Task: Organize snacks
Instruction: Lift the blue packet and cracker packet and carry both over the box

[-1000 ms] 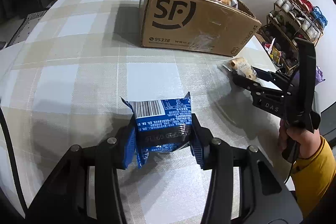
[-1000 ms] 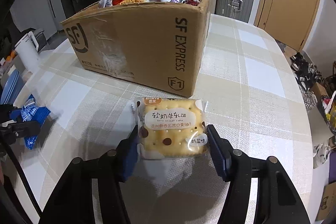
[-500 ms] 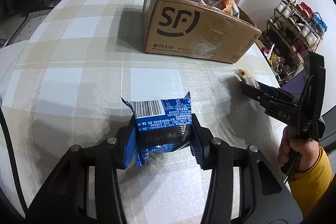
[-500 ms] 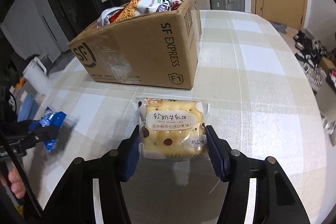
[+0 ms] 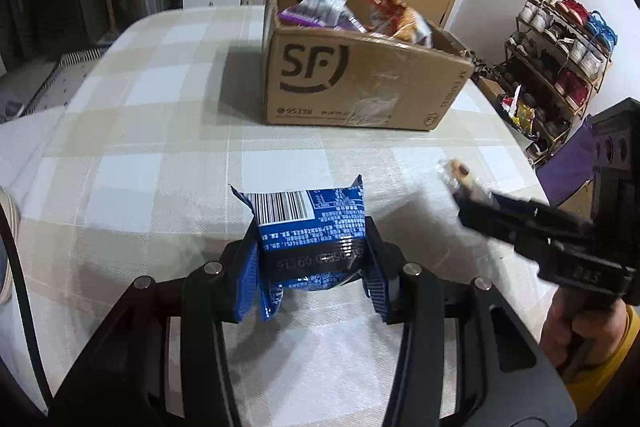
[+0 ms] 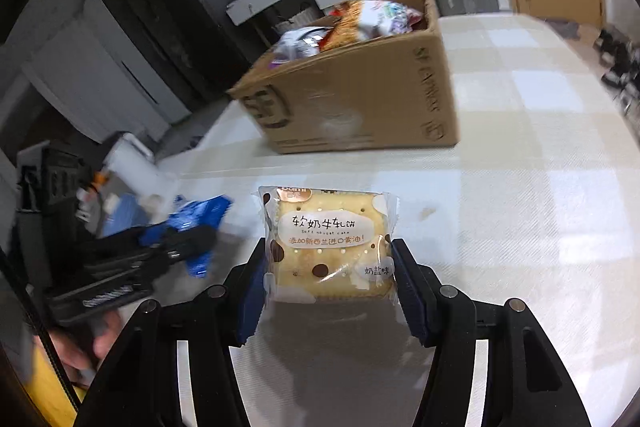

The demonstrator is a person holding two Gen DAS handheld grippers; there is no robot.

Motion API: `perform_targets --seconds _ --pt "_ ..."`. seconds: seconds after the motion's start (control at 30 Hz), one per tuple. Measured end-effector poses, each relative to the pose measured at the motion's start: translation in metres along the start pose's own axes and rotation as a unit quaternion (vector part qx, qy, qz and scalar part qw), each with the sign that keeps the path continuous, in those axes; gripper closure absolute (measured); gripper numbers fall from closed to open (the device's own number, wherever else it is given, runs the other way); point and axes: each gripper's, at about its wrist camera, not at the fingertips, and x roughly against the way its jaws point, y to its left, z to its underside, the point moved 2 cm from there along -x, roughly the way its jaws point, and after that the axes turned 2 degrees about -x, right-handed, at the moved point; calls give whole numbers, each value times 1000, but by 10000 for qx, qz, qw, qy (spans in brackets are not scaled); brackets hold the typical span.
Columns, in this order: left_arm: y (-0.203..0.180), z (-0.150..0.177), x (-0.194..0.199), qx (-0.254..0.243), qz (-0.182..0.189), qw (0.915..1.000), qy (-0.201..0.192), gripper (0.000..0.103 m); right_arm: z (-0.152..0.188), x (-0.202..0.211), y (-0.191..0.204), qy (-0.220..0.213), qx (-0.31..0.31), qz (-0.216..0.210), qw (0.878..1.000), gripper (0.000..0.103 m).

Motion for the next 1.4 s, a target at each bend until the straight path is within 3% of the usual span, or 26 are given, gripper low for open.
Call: perform_targets --seconds 0.3,0.43,0.63,1.07,1.4 --pt "-25 26 39 -246 -141 9988 -396 61 36 38 28 -273 -219 -290 9990 45" --pt "-26 50 58 -136 -102 9991 -392 61 52 57 37 -468 -219 -360 9980 45" --pt "-22 57 83 74 -27 9988 -480 61 53 79 49 -726 -156 -420 9964 45" --pt "-20 19 115 160 121 9975 -674 61 9 104 48 -1077 -143 -574 9924 45" --pt "-18 -57 108 11 141 9977 -663 61 -69 119 44 -1363 -84 -469 9895 45"
